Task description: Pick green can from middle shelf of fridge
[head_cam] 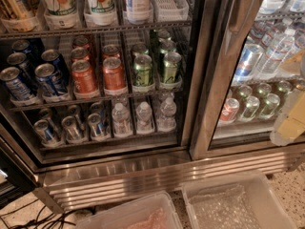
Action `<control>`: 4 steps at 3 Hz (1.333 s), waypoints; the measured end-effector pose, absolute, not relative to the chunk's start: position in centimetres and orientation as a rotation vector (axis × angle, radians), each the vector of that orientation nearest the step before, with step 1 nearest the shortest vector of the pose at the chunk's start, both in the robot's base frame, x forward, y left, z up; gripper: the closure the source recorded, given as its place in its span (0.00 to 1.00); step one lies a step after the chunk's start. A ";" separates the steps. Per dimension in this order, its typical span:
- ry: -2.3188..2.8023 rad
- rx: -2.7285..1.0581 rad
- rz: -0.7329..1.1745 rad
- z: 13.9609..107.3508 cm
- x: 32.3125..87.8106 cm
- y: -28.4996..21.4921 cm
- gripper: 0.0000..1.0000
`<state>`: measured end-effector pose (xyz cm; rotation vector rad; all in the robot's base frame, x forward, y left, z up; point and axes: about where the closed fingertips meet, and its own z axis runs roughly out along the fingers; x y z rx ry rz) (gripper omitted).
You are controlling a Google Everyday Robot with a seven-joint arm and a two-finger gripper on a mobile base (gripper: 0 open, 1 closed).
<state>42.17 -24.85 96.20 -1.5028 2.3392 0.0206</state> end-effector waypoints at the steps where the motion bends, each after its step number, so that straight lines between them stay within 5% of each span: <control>1: 2.354 -1.469 0.044 95.9 41.9 -25.3 0.00; 4: 2.265 -1.393 0.107 105.0 37.2 -30.1 0.00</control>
Offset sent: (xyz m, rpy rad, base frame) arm -0.0055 -0.0108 -0.0097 0.0421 0.0310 -0.0432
